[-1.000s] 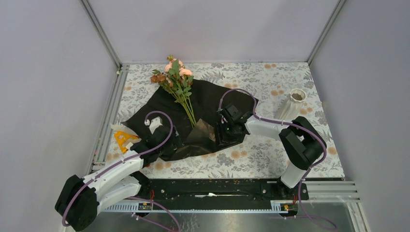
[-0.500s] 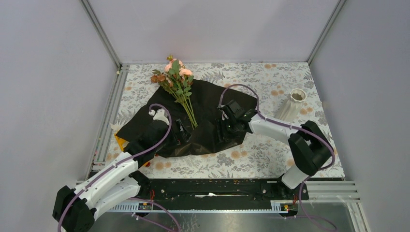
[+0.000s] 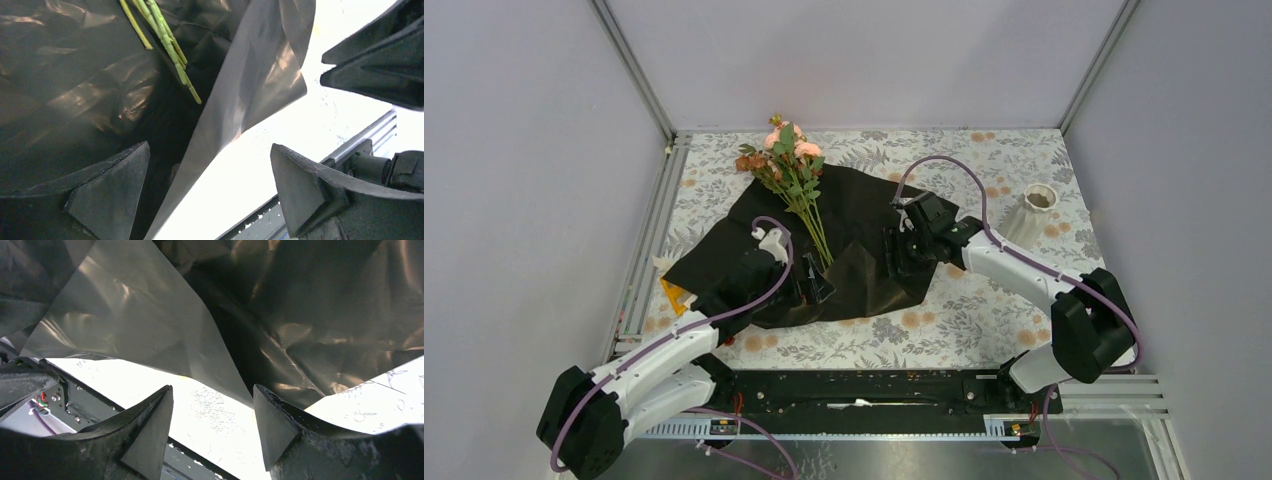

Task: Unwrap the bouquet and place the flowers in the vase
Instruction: Unfold the wrapping paper at the center of the board.

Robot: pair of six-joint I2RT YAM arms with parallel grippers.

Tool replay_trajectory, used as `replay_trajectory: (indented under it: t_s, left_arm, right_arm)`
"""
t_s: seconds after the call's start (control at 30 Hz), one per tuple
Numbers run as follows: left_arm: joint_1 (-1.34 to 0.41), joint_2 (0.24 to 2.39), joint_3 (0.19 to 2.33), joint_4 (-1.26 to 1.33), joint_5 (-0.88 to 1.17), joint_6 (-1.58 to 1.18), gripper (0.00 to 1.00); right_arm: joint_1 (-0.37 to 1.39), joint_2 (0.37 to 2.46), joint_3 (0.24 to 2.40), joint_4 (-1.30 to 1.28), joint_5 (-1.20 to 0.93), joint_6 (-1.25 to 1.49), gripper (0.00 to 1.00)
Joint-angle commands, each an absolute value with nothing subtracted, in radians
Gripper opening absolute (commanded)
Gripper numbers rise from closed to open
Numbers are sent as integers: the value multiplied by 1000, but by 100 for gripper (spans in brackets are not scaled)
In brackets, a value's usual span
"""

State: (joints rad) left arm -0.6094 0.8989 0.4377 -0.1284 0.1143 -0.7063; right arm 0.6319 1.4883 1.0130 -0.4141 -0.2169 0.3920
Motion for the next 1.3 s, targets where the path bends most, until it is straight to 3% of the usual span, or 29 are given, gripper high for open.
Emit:
replay_trajectory:
  t_s: [0.0, 0.17, 0.23, 0.57, 0.8, 1.03, 1.27]
  left_arm:
    - [-606, 908, 435, -34, 211, -668, 97]
    - [-607, 915, 436, -13, 291, -658, 72]
    - [-607, 901, 418, 24, 321, -670, 67]
    - [-620, 823, 363, 42, 407, -705, 64]
    - [-678, 866, 382, 5, 436, -710, 59]
    - [-763, 877, 413, -68, 428, -705, 57]
    - [-824, 823, 410, -108, 411, -719, 62]
  right_arm:
    - [611, 1441, 1019, -442, -187, 357, 67]
    - [599, 1429, 1036, -462, -145, 339, 68]
    - [594, 1433, 1045, -481, -125, 331, 68]
    - [579, 1362, 1066, -528, -21, 293, 68]
    - [581, 1373, 1114, -528, -38, 298, 77]
    - [581, 1463, 1157, -460, -210, 331, 77]
    - [620, 1517, 1094, -403, -290, 353, 62]
